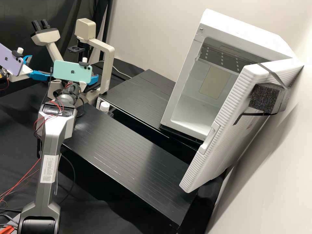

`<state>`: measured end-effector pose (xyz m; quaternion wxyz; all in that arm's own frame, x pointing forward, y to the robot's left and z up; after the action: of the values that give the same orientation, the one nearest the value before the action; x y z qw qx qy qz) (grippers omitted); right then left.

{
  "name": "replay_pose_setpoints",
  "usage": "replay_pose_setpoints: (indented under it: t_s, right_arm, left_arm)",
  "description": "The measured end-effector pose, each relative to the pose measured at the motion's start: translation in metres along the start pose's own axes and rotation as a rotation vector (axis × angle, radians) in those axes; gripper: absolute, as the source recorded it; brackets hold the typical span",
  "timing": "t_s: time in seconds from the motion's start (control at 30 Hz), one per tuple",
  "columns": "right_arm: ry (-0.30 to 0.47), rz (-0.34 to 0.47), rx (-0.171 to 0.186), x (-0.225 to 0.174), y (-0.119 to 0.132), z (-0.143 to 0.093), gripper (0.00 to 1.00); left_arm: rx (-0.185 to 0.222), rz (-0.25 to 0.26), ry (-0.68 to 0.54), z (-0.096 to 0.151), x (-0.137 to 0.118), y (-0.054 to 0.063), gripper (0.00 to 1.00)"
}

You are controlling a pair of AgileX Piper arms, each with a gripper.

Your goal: Take out the petri dish and place it under the microscope.

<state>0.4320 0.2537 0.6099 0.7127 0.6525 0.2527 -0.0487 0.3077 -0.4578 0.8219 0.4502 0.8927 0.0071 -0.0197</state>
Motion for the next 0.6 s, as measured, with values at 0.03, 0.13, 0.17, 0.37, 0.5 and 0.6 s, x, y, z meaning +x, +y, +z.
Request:
replay_pose_setpoints:
  t_s: [0.03,0.13,0.17,0.37,0.5,0.6]
  right_arm:
    - [0.003,0.001,0.000,-0.001,0.000,0.001,1.00]
    - [0.017,0.010,0.014,-0.009,-0.001,0.002,1.00]
    - [0.024,0.014,0.015,-0.013,0.000,0.003,1.00]
    - [0.088,0.034,0.002,-0.052,0.003,0.005,1.00]
    - [0.121,0.086,0.017,-0.087,0.009,0.013,1.00]
    - [0.144,0.154,0.023,-0.123,0.008,0.024,1.00]
  left_arm:
    - [0.000,0.000,0.000,0.000,0.000,0.000,1.00]
    - [0.000,0.000,0.000,0.000,0.000,0.000,1.00]
    - [0.000,0.000,0.000,0.000,0.000,0.000,1.00]
    - [0.000,0.000,0.000,0.000,0.000,0.000,1.00]
    - [0.000,0.000,0.000,0.000,0.000,0.000,1.00]
    - [0.000,0.000,0.000,0.000,0.000,0.000,1.00]
